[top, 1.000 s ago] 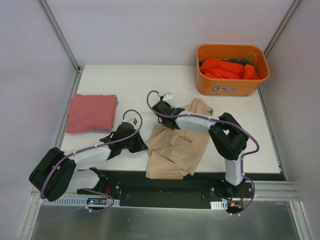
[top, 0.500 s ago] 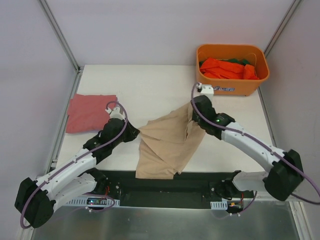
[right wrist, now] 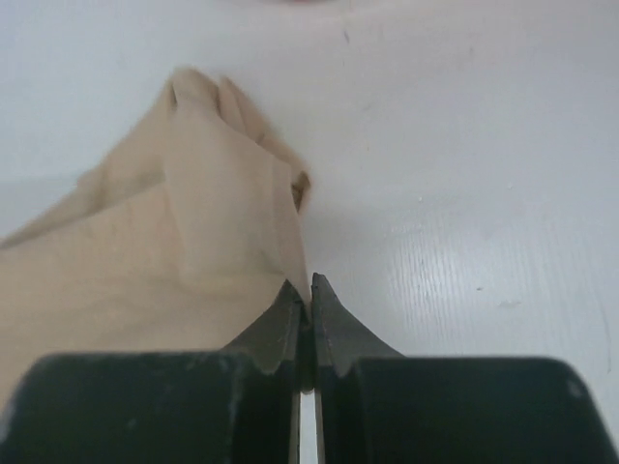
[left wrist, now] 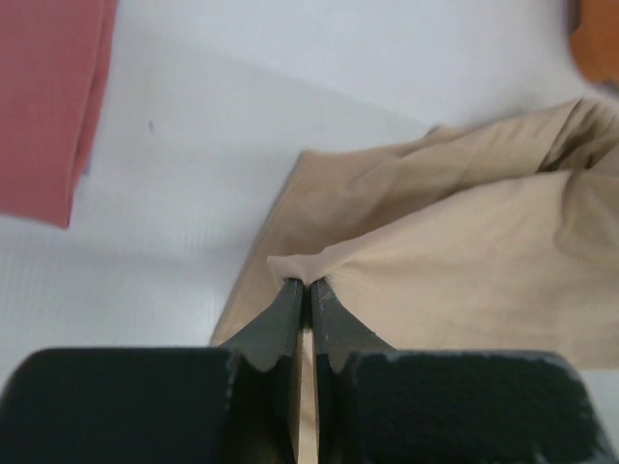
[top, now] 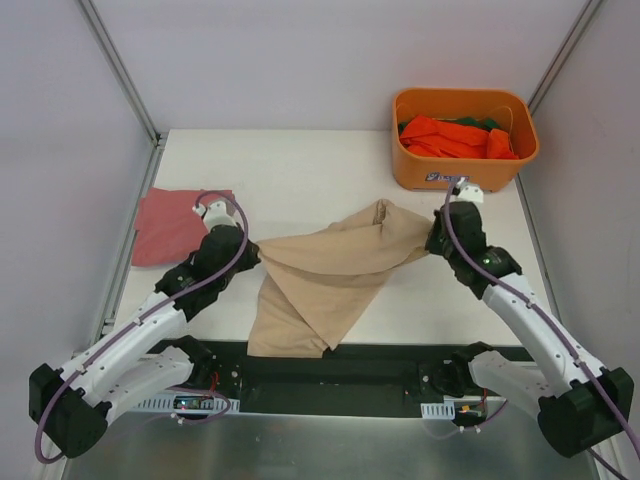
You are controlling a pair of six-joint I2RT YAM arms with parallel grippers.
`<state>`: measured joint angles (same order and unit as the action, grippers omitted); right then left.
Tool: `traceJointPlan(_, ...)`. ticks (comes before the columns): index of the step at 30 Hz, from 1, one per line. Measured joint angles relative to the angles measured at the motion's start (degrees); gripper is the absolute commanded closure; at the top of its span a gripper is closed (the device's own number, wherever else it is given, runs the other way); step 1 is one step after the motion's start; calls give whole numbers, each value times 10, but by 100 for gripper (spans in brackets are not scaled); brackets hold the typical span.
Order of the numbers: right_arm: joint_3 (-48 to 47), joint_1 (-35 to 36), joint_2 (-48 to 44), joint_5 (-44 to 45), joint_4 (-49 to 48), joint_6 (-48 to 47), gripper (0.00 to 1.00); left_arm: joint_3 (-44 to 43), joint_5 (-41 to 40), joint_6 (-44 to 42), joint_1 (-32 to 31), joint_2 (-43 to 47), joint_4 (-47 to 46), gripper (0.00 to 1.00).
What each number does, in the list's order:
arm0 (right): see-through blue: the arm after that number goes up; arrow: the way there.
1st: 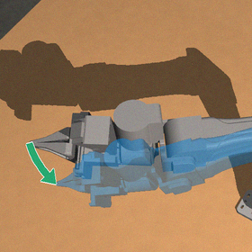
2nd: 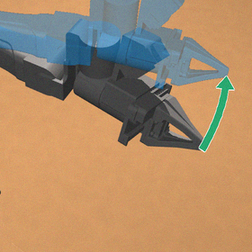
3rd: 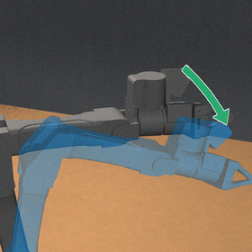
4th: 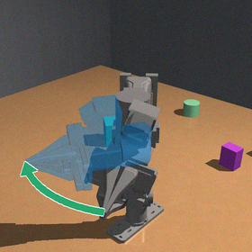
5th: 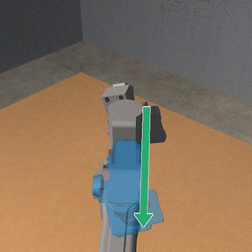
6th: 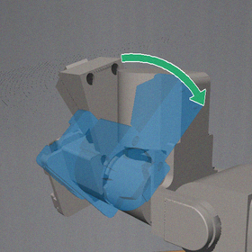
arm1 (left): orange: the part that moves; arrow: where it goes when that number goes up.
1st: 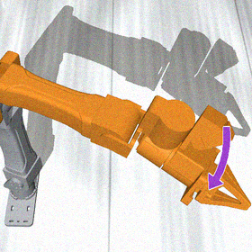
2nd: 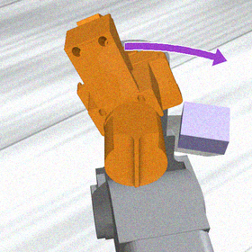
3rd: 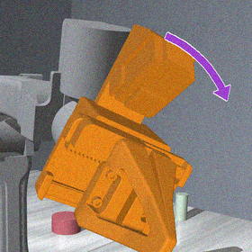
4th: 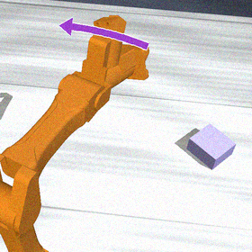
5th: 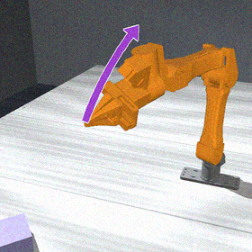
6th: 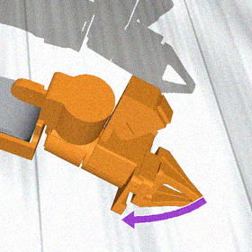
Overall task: Fold and stack the t-shirts
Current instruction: Flatten out the tshirt
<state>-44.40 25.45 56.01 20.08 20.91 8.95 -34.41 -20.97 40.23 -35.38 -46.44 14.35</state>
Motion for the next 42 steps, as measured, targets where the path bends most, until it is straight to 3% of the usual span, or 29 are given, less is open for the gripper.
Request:
traceJointPlan(6,-217,-32,2,-42,53,-30,99,-193,-15,-66,20,-39,14,100)
traceJointPlan(13,-480,-32,-22,-76,99,-79,99,-405,2,-151,21,2,11,100)
traceJointPlan(24,-720,-32,-71,-198,141,-103,100,-656,186,-235,21,9,12,100)
traceJointPlan(29,-746,-32,-54,-174,138,-118,99,-706,200,-264,21,-24,14,100)
traceJointPlan(35,-719,-32,44,-88,105,-135,99,-780,60,-341,23,-159,5,100)
traceJointPlan(38,-688,-32,118,-48,74,-125,99,-818,11,-377,64,-254,2,100)
traceJointPlan(42,-692,-32,247,-43,38,-95,100,-921,5,-395,145,-402,31,100)
